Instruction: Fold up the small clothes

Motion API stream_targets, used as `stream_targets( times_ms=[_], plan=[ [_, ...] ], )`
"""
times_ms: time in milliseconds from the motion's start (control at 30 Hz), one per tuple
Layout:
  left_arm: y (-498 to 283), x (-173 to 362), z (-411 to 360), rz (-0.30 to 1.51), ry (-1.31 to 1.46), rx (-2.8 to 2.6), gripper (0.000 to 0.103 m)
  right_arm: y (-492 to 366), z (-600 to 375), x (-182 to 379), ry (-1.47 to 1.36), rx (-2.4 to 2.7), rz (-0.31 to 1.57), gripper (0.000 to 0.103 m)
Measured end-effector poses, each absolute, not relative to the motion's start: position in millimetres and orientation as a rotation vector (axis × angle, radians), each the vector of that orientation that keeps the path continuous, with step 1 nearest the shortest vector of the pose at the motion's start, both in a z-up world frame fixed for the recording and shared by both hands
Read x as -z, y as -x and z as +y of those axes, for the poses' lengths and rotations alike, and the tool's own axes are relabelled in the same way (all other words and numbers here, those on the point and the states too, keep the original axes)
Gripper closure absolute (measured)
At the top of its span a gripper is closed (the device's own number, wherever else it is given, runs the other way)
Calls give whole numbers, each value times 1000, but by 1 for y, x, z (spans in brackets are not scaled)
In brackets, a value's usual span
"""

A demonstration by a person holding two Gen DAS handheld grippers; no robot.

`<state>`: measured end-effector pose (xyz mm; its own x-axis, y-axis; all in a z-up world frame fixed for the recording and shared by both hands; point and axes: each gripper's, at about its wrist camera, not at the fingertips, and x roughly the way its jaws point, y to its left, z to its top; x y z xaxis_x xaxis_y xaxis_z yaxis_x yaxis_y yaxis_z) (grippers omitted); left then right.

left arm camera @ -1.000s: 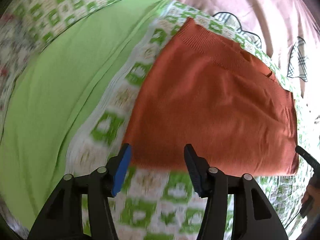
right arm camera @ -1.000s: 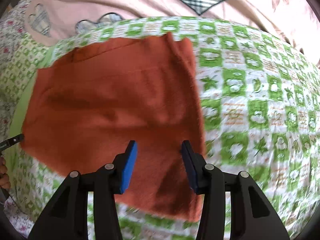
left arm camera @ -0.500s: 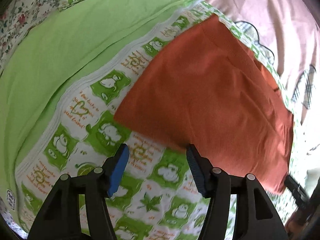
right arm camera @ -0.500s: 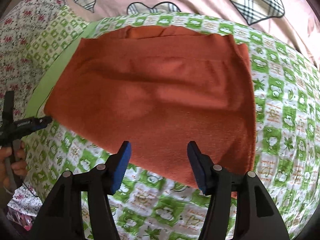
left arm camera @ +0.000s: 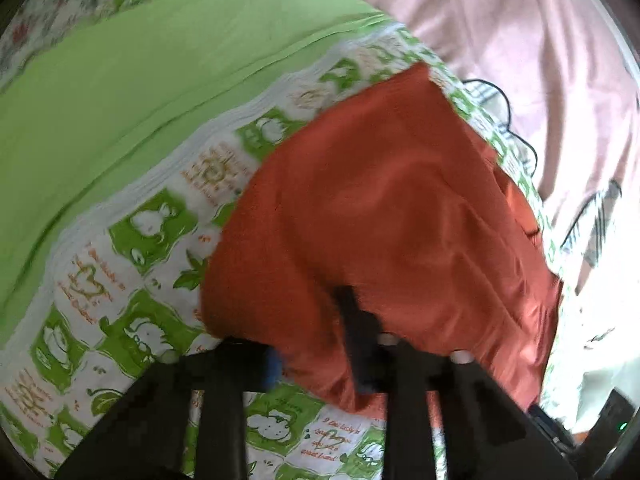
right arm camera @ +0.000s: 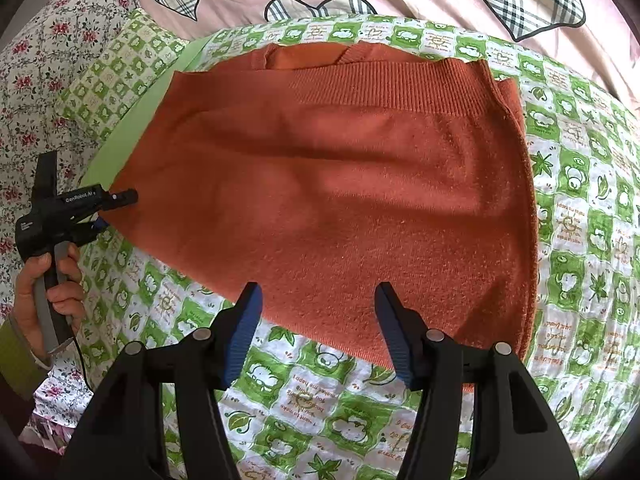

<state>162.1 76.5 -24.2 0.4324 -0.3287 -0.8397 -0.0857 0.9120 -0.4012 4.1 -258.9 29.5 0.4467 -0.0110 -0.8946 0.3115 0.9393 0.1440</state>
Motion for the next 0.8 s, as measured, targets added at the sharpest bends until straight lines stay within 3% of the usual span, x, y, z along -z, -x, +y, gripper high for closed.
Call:
stream_targets(
  times_ms=[100,433,667,800],
  plan=[
    [-157,6,65,1074,353,177,93,-4,-261,-30,-302,196,1084,43],
    [-128,-56,-22,956,191,436,96,-1,-299,-39,-368,239,1034,43],
    [-106,-26,-95,1015,3,599,97,-22,-313,-44,-460,190,1025,43],
    [-107,-9,-98,1049,-14,610,97,-50,-305,-38,-502,120,1050,43]
  ],
)
